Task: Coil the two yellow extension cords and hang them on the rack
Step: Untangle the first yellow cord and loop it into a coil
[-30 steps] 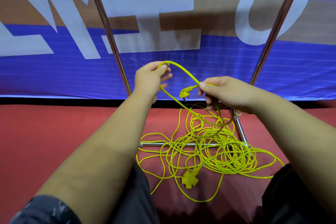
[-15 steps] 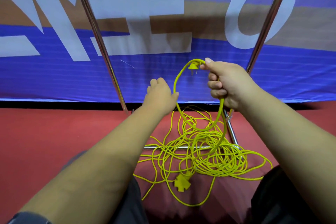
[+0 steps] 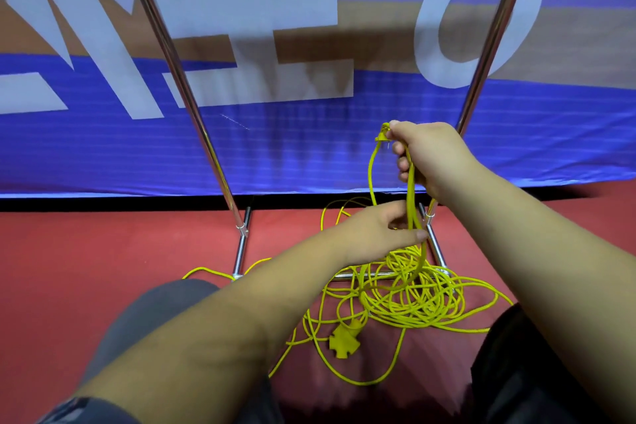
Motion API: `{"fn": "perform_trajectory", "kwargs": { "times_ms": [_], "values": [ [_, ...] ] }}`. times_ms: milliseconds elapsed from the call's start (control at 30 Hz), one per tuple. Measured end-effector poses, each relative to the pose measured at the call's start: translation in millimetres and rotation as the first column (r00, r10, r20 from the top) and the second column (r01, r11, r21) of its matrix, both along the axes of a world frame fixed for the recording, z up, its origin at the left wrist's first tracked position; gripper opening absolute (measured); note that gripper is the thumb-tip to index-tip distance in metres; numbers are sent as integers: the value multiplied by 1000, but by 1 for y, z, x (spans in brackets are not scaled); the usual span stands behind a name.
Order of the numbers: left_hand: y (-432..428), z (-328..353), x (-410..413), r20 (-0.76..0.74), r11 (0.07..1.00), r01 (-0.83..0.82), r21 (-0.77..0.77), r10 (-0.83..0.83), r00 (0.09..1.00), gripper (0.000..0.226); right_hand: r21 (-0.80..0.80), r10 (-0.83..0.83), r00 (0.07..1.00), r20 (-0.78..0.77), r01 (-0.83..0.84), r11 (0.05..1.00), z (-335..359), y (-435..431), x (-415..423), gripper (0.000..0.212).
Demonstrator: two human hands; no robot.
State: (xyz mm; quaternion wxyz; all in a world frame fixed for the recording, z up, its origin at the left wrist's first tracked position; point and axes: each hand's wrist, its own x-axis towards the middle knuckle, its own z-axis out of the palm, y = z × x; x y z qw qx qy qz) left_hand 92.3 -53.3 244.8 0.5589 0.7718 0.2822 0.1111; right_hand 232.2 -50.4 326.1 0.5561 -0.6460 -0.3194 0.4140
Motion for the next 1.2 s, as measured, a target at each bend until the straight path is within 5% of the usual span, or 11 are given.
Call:
{"fn": "perform_trajectory", "kwargs": {
  "times_ms": [200, 367, 467, 533, 600, 733, 867, 1067, 1200],
  "values": [
    [7, 0, -5, -73, 997, -62, 39, 65, 995, 18, -37, -64, 995, 79, 67, 997, -9, 7, 7, 36],
    [21, 7, -22, -91, 997, 11, -74, -18, 996, 31, -63, -76, 994, 79, 81, 995, -8, 11, 18, 32],
    [34, -2, -34, -164, 995, -103, 2, 101, 981, 26, -29, -40, 998, 52, 41, 999, -6, 10, 17, 30],
    [42, -17, -40, -295, 972, -175, 155, 214, 931, 15, 7, -1, 1000, -6, 1, 1000, -6, 9, 16, 30],
    [45, -31, -43, -517, 963, -33, 268, 172, 839, 11, 35, 48, 998, -42, -46, 998, -5, 7, 15, 30],
    [36, -45, -38, -772, 941, 275, 197, -24, 636, 50, 95, 92, 992, -89, -84, 992, 5, 3, 14, 31],
    [28, -68, -34, -721, 935, 288, 208, -53, 691, 77, 152, 109, 977, -184, -81, 985, 14, 0, 19, 31],
    [16, -97, -24, -561, 942, 307, 134, -183, 807, 58, 185, 204, 947, -249, -161, 969, 22, -12, 24, 32],
    [15, -117, -19, -688, 899, 437, 35, -296, 663, 37, 189, 190, 954, -231, -148, 971, 27, -20, 33, 29]
  ]
}}
